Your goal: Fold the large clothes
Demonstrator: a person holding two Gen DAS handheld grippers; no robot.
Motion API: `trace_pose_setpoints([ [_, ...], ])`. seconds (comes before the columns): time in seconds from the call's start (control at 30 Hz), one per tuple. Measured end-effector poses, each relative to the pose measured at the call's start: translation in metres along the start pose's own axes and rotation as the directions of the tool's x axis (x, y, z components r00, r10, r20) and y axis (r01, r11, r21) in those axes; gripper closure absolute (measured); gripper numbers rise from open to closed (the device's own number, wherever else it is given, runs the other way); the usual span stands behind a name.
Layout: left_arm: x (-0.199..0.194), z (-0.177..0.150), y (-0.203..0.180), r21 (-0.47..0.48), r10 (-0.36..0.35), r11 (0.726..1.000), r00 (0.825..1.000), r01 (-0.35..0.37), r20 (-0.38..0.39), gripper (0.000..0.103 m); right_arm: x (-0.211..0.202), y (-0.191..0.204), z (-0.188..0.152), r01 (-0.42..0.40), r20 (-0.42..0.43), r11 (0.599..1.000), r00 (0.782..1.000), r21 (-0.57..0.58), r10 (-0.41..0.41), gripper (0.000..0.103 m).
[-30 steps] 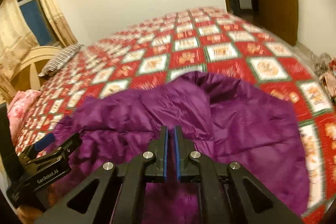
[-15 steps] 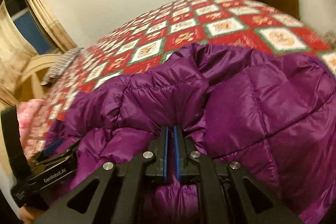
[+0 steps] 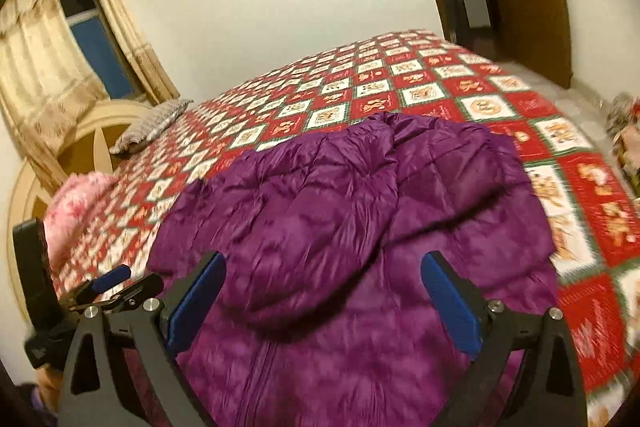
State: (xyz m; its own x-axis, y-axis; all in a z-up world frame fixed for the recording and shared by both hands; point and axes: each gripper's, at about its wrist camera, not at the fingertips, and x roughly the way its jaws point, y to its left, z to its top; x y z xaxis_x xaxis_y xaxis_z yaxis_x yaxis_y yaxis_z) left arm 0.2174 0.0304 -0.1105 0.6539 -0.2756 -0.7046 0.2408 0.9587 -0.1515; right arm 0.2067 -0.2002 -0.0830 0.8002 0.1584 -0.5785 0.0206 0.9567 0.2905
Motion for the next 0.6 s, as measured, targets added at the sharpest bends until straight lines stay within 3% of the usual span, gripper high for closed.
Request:
trace_pose_setpoints([
  [0.1,-0.026,-0.018,0.009,0.003,-0.017,1.000,1.000,0.017,0.002,0.000,-0.030,0.006,-0.014,0.018,0.010,1.000,1.000,-0.021,-0.017,0.005],
  [0.3,-0.076,-0.070,0.030,0.077,0.060,0.995,0.998,-0.058,-0.018,0.000,-0.094,-0.012,-0.046,0.063,0.001,0.998,0.998,-0.001,-0.063,0.005],
  [0.43,-0.091,-0.108,0.041,0.132,0.117,0.985,0.992,-0.111,-0.040,0.000,-0.136,-0.037,-0.079,0.081,-0.059,0.997,0.995,0.005,-0.081,0.005],
  [0.6,-0.085,-0.151,0.051,0.105,0.096,0.991,0.986,-0.082,-0.139,0.000,-0.155,-0.058,-0.134,0.093,-0.159,0.994,0.984,0.063,-0.082,0.005],
])
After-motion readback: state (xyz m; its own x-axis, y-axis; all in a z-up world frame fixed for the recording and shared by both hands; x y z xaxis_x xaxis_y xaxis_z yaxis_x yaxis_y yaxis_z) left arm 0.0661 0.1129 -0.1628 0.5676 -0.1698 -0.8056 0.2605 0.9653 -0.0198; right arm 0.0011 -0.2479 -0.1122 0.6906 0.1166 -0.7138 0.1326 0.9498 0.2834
